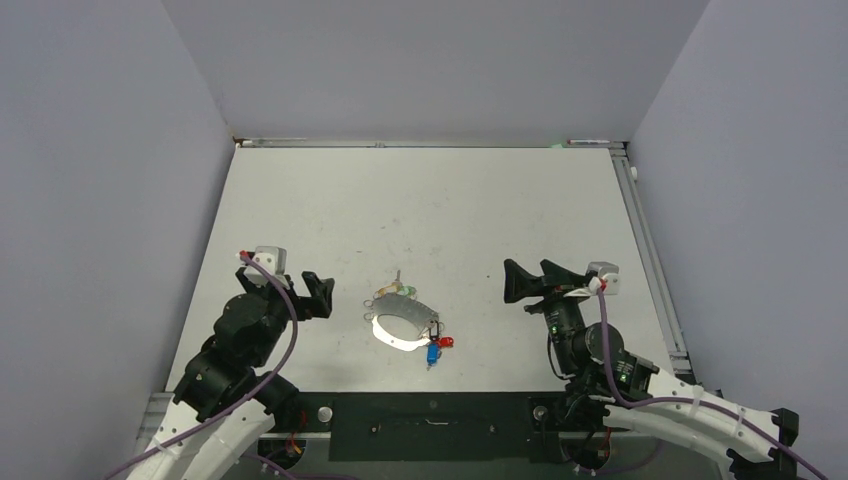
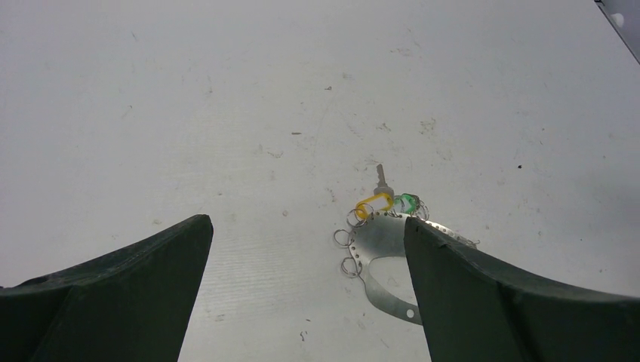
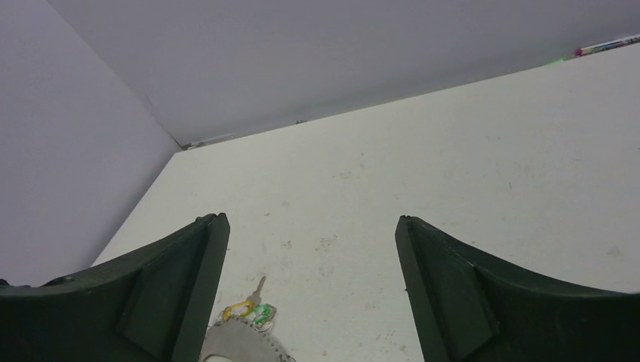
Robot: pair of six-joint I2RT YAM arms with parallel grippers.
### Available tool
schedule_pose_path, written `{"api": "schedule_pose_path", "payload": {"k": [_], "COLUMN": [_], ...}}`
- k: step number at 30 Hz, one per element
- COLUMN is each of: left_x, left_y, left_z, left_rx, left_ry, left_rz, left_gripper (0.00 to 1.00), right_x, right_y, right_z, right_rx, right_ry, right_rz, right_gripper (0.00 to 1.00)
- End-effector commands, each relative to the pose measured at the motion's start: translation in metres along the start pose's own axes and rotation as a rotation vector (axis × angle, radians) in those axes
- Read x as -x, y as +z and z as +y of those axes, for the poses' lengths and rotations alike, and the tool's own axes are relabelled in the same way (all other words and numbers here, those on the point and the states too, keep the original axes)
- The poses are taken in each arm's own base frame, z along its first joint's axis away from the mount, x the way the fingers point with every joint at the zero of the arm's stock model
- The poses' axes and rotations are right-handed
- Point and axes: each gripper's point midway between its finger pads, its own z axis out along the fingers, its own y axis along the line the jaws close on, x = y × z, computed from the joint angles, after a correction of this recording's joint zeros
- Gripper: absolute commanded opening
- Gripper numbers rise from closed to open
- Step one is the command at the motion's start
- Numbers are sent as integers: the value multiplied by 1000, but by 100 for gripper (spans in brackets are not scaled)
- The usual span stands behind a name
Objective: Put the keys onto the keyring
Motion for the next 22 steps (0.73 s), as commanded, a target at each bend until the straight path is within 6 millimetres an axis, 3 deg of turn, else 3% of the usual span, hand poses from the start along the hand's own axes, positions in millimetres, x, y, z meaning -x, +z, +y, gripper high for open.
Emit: {"api": "schedule_pose_path", "payload": {"k": [1, 9, 17, 22], "left_x": [14, 15, 14, 14], "left_y": [-1, -4, -5, -8], "left_z": [-7, -6, -5, -4], "left_rx": [-42, -43, -41, -40], "left_ry": [-17, -29, -39, -56], "left_rz": [-61, -74, -79, -86], "left_gripper": [96, 96, 96, 96], "right_x": [1, -3, -11, -24], "right_y": [2, 10, 9, 22], "right_z": [-2, 4, 21, 31], "right_rx": [-31, -53, 67, 45], "right_ry": [-60, -135, -115, -186], "right_rz": [13, 47, 38, 69], "right_gripper": [84, 85, 81, 84]}}
